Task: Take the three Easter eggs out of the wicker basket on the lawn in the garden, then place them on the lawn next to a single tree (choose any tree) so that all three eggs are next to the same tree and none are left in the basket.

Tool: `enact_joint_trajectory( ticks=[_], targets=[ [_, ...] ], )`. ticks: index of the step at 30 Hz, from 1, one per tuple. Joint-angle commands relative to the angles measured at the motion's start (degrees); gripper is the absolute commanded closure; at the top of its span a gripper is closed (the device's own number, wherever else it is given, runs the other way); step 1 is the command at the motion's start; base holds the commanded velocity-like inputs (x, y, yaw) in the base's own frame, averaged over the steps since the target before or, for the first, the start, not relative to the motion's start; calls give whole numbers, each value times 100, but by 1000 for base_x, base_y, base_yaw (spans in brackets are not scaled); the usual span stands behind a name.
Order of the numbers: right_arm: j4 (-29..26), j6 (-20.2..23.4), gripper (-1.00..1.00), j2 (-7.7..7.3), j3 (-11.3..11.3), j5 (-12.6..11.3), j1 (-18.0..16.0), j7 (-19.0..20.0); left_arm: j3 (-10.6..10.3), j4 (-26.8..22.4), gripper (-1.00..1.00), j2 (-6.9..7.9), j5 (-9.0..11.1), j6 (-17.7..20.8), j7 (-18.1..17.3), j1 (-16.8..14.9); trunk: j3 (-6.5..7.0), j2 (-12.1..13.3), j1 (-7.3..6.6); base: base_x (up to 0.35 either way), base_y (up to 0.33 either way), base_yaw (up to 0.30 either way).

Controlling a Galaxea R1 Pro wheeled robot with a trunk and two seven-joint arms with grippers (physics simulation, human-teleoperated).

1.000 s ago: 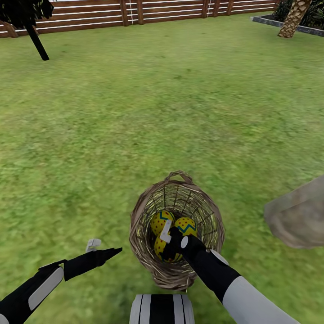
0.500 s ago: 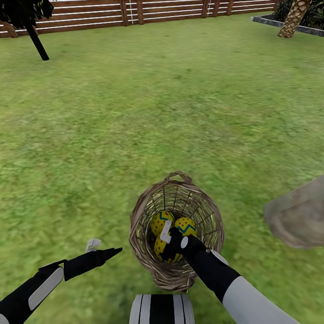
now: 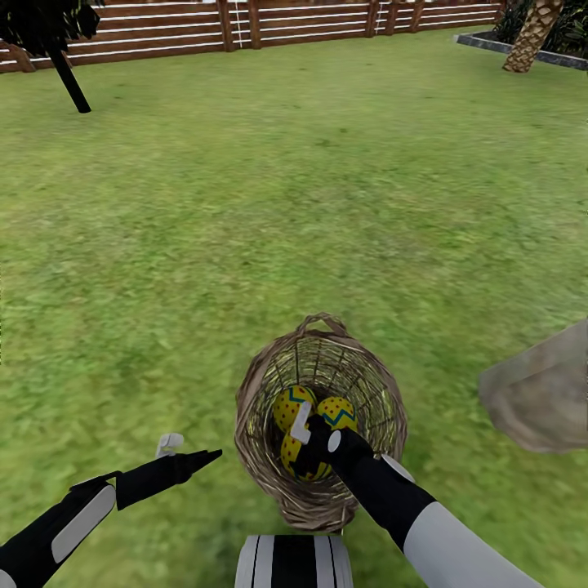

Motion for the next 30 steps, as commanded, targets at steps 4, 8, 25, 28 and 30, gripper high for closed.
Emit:
enact_joint_trajectory(
  ticks=[4,8,25,28,30],
  targets=[
    [332,11,100,-1,-5,21,3,7,-3,0,-100,0,-1,3,0,1,89,6,-9,0,0,0],
    [324,12,100,-1,-8,21,3,7,-3,0,-100,0,-1,6,0,1,178,11,-20,0,0,0],
    [282,35,100,26,-37,30,4,7,-12,0,-100,0,-1,10,11,1,554,655,-374,0,0,0],
    [280,37,100,41,-34,30,3,8,-12,0,-100,0,-8,10,10,1,635,776,-440,0,0,0],
    [280,37,100,42,-34,24,3,14,-12,0,-100,-32,-12,10,19,1,690,856,-484,0,0,0]
  ],
)
